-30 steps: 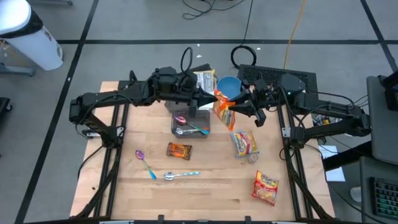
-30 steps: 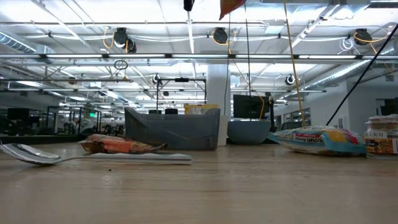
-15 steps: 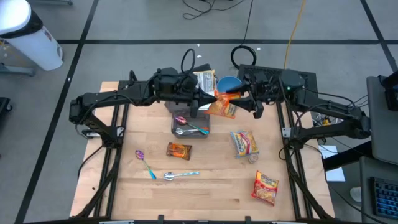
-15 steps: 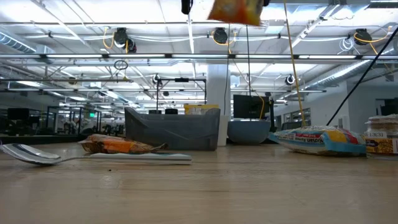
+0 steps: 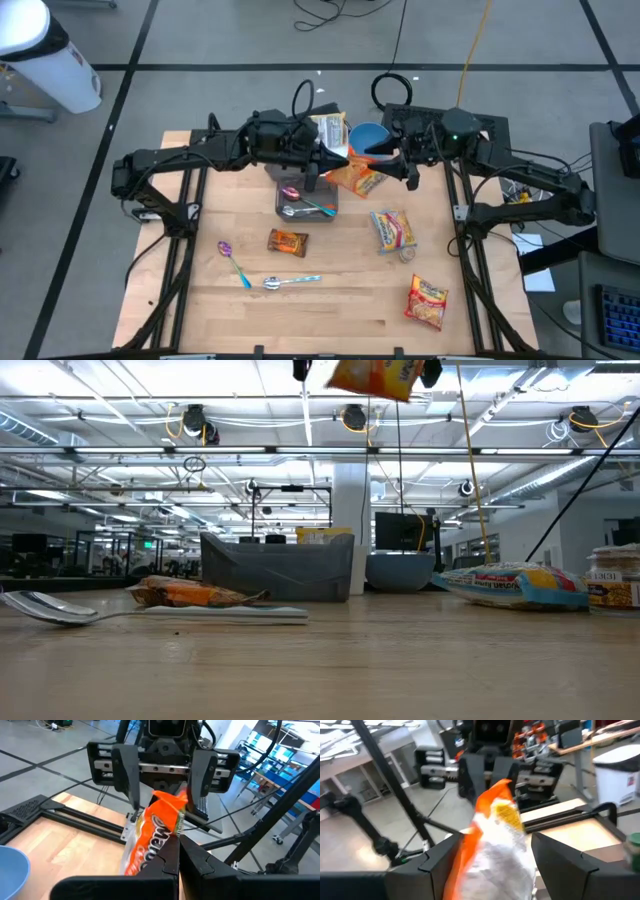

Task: Pick & Place Food Item
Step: Put the orange noodle pack into the white bin

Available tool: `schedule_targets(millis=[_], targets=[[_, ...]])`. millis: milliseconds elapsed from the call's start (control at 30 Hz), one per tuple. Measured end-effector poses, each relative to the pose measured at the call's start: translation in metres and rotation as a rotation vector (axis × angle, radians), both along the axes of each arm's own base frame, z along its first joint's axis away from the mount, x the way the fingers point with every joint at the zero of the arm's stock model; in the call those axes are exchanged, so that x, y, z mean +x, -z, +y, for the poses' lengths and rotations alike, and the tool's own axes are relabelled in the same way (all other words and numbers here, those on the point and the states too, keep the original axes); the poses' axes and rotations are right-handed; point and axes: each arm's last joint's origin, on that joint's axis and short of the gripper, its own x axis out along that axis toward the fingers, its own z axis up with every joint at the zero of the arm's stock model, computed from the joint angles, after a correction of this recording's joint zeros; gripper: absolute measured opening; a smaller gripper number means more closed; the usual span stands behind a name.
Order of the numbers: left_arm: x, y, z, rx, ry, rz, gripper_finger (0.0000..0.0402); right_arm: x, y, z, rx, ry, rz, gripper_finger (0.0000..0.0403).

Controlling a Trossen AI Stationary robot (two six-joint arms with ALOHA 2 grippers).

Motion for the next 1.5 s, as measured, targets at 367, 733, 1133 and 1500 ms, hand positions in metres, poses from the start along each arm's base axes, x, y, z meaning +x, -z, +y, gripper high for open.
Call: schedule_targets(millis=[367,733,1133,1500], targets=[[0.0,0.0,-0.001,-0.01,0.027,-0.001,0.0,0.006,0.006,-0.001,0.005,-0.039,0.033,0.021],[0.0,0.0,-0.003,-0.016,0.046,0.001,0.0,0.016,0.012,-0.004,0.003,-0.048,0.048,0.0165],[0.0,0.0,-0.004,-0.015,0.051,0.003,0.0,0.015,0.01,-0.003,-0.004,-0.048,0.029,0.0088],[0.0,0.005,-0.007,-0.038,0.057,0.057,0.0001,0.015,0.01,-0.002,-0.002,-0.078,0.029,0.0003]])
